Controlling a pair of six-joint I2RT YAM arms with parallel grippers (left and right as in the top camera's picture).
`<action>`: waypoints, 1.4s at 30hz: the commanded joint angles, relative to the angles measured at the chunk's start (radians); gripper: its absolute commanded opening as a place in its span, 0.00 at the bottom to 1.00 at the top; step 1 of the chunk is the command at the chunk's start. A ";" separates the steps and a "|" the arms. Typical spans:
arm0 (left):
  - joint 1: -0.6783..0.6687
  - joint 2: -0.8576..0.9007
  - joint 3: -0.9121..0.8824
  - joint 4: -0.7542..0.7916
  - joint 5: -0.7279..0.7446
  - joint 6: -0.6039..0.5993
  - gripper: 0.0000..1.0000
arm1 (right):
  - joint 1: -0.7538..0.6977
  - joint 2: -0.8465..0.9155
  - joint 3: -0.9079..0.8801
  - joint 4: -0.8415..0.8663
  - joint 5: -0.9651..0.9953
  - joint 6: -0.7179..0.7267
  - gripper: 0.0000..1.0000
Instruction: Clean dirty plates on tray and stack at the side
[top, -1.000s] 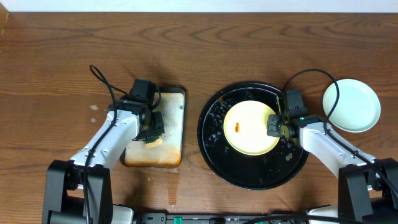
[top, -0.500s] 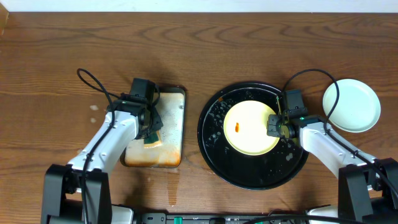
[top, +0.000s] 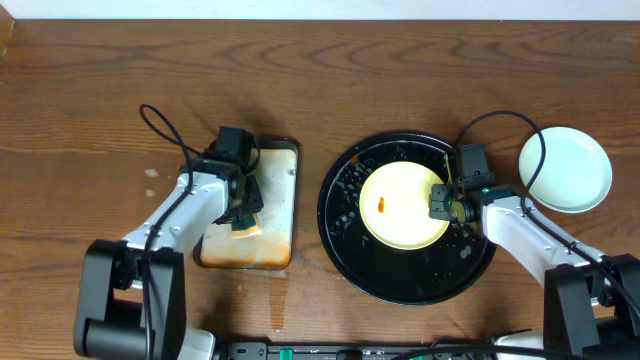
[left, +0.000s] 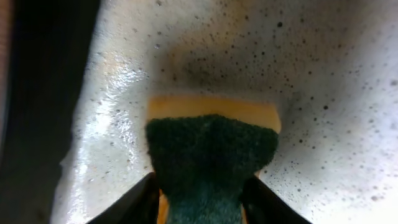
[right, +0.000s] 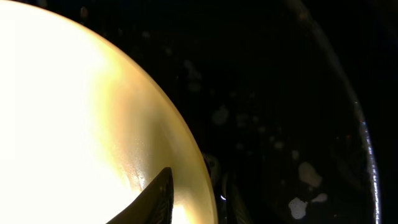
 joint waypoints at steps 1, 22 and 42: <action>0.000 0.037 -0.013 -0.003 0.020 0.066 0.45 | -0.006 0.011 0.005 -0.003 -0.016 -0.007 0.26; -0.011 -0.107 0.197 -0.158 0.152 0.176 0.07 | -0.006 0.011 0.005 -0.002 -0.029 -0.048 0.16; -0.363 -0.026 0.327 0.142 0.314 -0.104 0.07 | -0.006 0.023 0.004 0.029 -0.082 -0.164 0.02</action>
